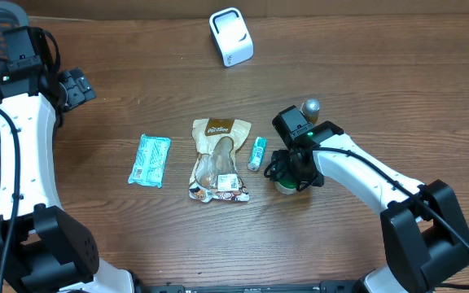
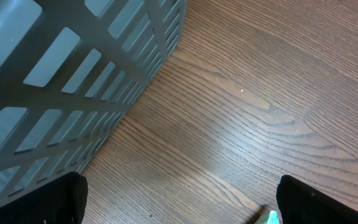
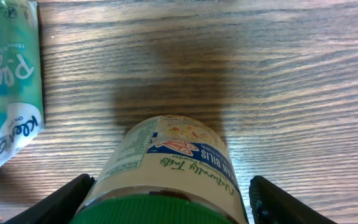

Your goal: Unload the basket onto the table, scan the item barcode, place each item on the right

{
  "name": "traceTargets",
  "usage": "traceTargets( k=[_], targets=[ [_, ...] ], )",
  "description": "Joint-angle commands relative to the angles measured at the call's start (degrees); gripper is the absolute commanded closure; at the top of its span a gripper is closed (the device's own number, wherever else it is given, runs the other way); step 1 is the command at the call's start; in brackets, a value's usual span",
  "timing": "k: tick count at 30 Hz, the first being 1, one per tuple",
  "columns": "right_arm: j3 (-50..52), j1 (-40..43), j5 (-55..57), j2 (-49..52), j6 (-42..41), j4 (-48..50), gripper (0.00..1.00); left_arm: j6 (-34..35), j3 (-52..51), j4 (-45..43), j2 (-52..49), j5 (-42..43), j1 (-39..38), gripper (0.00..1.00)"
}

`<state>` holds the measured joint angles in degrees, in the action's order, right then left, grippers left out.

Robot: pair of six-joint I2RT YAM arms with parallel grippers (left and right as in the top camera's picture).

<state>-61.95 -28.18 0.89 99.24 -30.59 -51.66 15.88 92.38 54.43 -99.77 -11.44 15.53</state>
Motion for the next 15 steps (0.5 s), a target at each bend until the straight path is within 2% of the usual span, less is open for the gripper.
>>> traceTargets(
  k=[1,11,13,15],
  targets=[
    [-1.81,-0.15,2.05,-0.11,1.55,-0.35,0.24,-0.68,1.01,-0.26,0.52,-0.74,0.52,0.0],
    [-1.81,-0.96,2.32,-0.11,6.91,-0.74,0.24,-0.68,1.01,-0.26,0.52,-0.74,0.52,0.0],
    [-1.81,-0.96,2.49,-0.11,6.78,-1.18,0.32,-0.68,1.01,-0.26,0.52,-0.74,0.55,0.0],
    [-1.81,-0.96,2.49,-0.11,5.53,-1.62,0.35,-0.68,1.01,-0.26,0.52,-0.72,0.52,0.0]
  ],
)
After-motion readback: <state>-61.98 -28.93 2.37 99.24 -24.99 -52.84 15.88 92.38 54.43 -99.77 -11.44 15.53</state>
